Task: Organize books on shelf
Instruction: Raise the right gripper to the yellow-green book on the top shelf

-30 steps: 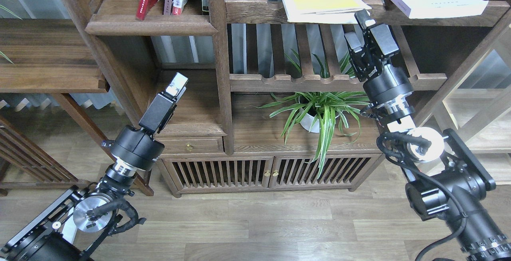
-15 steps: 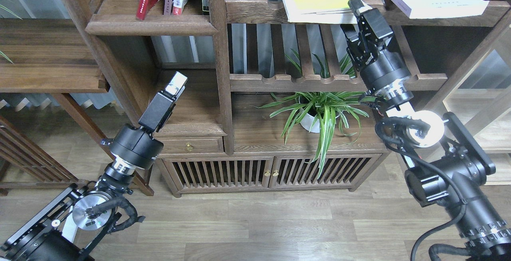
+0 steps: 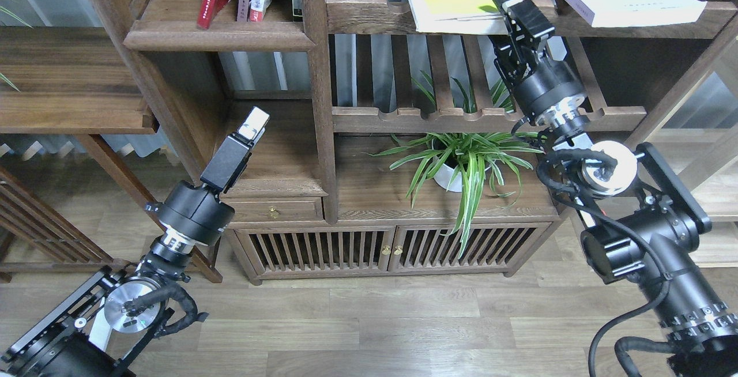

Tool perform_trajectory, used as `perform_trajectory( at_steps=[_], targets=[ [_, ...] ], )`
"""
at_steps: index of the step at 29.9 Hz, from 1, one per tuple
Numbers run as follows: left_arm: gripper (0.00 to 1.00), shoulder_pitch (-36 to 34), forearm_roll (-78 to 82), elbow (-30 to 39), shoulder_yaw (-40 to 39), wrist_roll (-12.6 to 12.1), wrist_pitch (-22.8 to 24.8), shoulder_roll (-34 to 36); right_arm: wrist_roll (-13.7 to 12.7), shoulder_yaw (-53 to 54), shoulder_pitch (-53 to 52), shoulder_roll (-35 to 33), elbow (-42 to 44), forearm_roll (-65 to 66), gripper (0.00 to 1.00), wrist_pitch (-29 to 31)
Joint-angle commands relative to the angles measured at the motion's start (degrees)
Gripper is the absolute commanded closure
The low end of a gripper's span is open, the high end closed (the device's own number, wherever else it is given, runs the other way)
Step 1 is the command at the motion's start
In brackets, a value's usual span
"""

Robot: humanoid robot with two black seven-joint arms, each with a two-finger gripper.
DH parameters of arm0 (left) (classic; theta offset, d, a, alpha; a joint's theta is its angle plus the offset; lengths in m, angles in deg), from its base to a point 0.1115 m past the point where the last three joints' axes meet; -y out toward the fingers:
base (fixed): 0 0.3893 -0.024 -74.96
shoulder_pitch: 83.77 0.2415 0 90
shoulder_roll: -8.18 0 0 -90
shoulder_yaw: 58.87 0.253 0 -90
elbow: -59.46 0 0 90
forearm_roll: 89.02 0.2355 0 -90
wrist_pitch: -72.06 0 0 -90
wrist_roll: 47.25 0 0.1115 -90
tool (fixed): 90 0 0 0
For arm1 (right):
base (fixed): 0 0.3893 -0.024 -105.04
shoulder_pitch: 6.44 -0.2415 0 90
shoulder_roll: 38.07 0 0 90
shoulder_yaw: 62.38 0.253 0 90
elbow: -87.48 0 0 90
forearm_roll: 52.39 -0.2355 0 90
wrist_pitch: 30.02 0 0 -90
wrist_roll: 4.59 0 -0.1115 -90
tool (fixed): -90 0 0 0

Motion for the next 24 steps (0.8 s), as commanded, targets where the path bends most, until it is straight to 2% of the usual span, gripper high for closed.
perform_trajectory(
  at_steps=[1, 18, 24],
  targets=[
    [0.01, 0.0, 0.0, 0.0, 0.0, 0.0, 0.0, 0.0, 0.0, 0.0, -0.9, -0.1, 0.0, 0.0, 0.3, -2.4],
    [0.01, 0.0, 0.0, -0.1, 0.2, 0.0, 0.0, -0.5, 0.0, 0.1, -4.9, 0.0, 0.0, -0.9, 0.31, -11.7],
    [0.01, 0.0, 0.0, -0.1, 0.2, 0.0, 0.0, -0.7, 0.0, 0.1, -5.2, 0.2, 0.0, -0.9, 0.38, -13.0]
  ],
)
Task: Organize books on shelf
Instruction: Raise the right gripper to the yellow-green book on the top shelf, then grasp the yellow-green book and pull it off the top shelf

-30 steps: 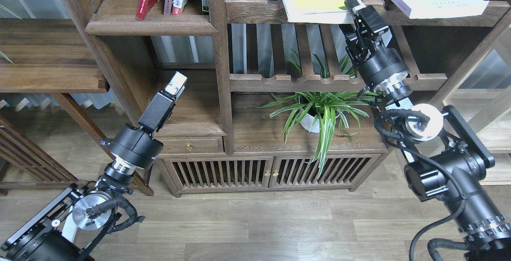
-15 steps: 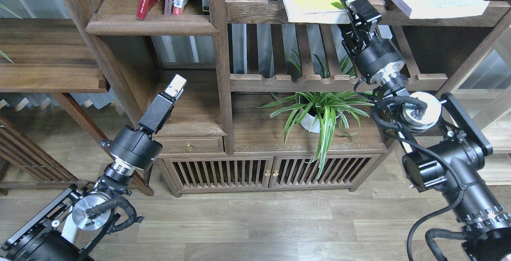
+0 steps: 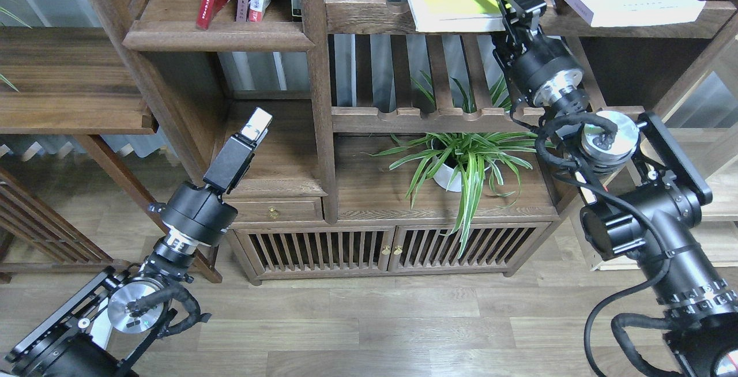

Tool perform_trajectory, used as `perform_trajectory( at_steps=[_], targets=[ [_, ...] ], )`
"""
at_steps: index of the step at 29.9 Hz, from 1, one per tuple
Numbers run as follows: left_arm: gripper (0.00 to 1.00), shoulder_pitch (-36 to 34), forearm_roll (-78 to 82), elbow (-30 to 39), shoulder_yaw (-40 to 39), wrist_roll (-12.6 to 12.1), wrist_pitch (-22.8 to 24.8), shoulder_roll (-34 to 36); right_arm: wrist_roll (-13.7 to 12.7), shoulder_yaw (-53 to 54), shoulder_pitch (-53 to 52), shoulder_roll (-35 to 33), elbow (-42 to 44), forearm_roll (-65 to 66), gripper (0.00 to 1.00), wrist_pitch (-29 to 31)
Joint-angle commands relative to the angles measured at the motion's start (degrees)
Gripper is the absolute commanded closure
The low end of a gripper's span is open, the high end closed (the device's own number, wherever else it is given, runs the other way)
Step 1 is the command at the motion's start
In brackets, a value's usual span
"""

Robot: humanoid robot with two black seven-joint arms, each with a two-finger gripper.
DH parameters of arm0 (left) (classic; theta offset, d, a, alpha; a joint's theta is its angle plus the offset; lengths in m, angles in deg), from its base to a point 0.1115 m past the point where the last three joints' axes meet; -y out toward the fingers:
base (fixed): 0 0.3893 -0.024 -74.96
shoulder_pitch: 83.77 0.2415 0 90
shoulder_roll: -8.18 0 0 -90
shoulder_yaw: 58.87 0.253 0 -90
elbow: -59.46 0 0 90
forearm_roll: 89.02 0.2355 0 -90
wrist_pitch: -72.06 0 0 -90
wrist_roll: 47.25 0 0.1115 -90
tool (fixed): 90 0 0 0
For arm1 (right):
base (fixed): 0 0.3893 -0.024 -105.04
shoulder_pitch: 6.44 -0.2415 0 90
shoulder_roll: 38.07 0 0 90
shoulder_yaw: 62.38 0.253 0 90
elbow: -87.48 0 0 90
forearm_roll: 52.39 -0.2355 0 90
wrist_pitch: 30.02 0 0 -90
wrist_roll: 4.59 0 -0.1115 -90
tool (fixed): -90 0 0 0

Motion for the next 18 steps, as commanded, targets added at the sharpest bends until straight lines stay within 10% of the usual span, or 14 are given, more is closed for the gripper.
perform_trajectory(
  at_steps=[1, 18],
  targets=[
    [0.01, 0.0, 0.0, 0.1, 0.0, 0.0, 0.0, 0.0, 0.1, 0.0, -0.1, 0.0, 0.0, 0.1, 0.39, -0.4],
    [0.01, 0.0, 0.0, 0.0, 0.0, 0.1, 0.0, 0.0, 1.4, 0.9, 3.8, 0.5, 0.4, 0.1, 0.96, 9.0]
  ],
)
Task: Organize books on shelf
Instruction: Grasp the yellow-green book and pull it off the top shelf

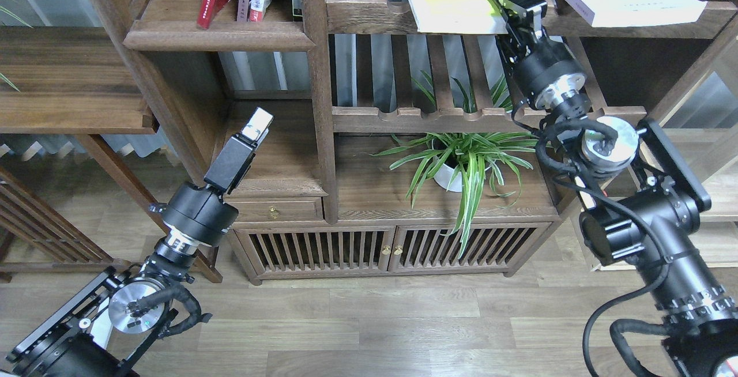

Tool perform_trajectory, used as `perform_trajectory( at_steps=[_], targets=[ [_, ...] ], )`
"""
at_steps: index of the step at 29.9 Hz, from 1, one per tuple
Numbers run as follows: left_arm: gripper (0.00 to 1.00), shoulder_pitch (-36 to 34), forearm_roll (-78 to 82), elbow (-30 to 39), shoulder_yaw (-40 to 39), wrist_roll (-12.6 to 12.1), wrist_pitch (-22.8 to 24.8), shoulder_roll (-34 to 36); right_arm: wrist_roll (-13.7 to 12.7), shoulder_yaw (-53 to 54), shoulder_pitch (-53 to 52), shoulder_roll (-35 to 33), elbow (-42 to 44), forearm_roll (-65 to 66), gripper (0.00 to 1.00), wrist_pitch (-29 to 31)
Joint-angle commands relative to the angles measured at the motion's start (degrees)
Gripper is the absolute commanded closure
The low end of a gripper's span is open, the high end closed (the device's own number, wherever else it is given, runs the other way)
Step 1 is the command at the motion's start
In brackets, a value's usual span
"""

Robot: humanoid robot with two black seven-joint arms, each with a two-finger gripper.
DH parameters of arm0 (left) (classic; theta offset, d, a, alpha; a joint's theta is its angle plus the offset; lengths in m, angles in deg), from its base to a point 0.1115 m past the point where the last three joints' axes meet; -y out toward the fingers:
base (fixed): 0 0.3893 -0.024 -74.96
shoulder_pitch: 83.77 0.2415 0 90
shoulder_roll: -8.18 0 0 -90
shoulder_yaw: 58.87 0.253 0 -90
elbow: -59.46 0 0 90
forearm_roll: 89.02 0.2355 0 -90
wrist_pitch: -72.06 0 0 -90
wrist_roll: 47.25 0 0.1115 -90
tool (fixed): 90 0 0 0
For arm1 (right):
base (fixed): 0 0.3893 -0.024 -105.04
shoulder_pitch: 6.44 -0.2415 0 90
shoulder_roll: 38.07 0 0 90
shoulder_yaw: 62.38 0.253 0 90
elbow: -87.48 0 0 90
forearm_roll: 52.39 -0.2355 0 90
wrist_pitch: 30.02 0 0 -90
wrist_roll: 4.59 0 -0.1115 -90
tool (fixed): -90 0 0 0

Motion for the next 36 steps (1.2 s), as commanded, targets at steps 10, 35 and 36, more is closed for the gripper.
perform_trajectory(
  at_steps=[10, 35, 36],
  targets=[
    [0.01, -0.3, 0.0, 0.1, 0.1, 0.0, 0.0, 0.0, 0.0, 1.7, 2.2, 0.8, 0.2, -1.2, 0.97, 6.8],
    [0.01, -0.7, 0.0, 0.2, 0.0, 0.0, 0.0, 0.6, -0.7, 3.5, 4.6, 0.8, -2.7, -12.1, 0.99, 27.2],
    [0.01, -0.7, 0.0, 0.2, 0.0, 0.0, 0.0, 0.6, -0.7, 3.5, 4.8, 0.7, -2.7, -12.0, 0.99, 28.0]
  ],
)
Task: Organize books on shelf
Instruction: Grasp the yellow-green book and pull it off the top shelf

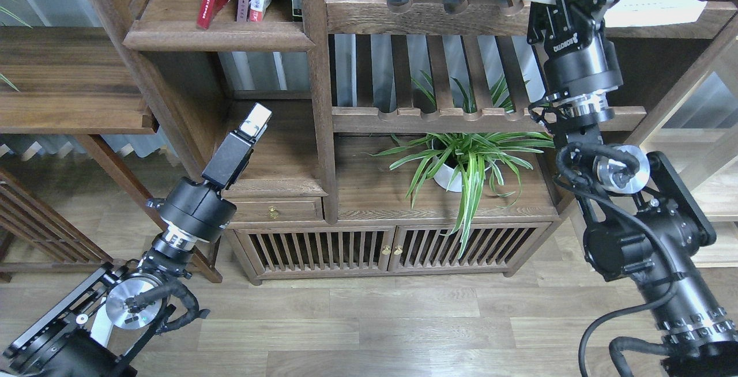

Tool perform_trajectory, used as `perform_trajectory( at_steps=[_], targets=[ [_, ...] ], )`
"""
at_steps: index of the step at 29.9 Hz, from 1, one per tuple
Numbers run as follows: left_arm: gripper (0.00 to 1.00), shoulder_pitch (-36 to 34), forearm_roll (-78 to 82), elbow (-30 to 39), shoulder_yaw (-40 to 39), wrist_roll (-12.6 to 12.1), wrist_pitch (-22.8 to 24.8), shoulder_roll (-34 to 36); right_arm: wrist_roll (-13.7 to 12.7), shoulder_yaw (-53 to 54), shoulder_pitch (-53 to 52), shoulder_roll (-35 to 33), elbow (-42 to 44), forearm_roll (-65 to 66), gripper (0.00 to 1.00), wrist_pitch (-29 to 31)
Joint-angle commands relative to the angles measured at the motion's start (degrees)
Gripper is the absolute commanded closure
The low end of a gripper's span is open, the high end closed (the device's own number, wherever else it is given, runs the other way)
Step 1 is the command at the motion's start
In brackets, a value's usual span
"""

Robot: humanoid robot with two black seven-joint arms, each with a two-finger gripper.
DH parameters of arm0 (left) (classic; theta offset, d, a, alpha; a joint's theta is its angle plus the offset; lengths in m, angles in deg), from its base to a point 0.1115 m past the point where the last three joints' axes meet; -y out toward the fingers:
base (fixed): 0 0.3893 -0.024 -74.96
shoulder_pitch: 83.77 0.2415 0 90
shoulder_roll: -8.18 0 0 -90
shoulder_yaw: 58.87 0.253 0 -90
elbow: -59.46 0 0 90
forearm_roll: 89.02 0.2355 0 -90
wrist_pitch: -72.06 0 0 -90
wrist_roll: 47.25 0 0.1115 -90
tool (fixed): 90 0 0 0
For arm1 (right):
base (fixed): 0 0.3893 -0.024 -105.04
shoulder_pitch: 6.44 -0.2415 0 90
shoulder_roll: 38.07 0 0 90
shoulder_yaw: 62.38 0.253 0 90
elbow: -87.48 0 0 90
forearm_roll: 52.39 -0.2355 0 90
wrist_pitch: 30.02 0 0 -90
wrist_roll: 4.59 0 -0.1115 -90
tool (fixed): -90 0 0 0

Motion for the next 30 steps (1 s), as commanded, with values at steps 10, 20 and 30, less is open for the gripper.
perform_trajectory(
  at_steps=[10, 20, 30],
  targets=[
    [0.01, 0.1, 0.8, 0.4, 0.2, 0.0, 0.0, 0.0, 0.0, -0.3, 7.1, -2.8, -0.6, 0.5, 0.99, 5.0],
    [0.01, 0.5, 0.8, 0.4, 0.4, 0.2, 0.0, 0.2, -0.1, -1.2, 10.8, -2.7, -0.9, 0.5, 0.99, 5.0],
    [0.01, 0.2, 0.8, 0.4, 0.4, 0.0, 0.0, 0.4, 0.1, -3.1, 13.4, -1.3, -1.0, 0.6, 0.99, 5.0]
  ],
)
